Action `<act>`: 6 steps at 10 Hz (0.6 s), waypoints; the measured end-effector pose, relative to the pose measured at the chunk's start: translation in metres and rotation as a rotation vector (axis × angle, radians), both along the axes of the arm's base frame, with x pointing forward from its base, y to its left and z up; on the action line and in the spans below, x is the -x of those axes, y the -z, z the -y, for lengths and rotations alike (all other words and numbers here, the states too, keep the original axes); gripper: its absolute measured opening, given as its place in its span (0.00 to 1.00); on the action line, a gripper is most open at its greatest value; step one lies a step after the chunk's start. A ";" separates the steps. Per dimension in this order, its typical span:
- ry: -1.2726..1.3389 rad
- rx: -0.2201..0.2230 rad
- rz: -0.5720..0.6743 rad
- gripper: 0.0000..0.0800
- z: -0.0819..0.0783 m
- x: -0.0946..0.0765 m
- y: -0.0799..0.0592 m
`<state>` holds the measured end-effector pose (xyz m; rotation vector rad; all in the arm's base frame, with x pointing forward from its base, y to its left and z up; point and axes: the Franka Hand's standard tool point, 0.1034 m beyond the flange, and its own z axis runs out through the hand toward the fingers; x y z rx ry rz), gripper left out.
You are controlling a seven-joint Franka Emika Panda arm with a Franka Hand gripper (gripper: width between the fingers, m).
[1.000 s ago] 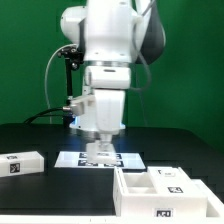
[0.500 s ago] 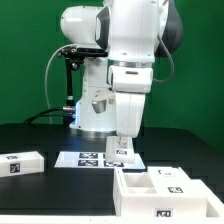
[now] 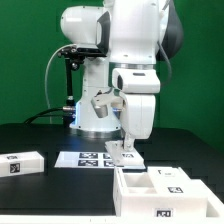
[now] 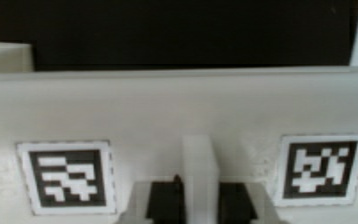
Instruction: Assemble cabinet
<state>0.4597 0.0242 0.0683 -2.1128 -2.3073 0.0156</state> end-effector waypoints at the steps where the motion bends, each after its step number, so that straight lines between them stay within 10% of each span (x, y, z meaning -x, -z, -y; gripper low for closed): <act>1: 0.026 0.003 -0.004 0.08 0.001 0.001 0.001; 6: 0.030 -0.002 0.000 0.08 -0.001 -0.006 0.004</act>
Offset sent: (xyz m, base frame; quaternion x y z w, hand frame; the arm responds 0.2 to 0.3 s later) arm 0.0174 -0.0032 0.0005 0.0052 0.0274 0.0081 0.9996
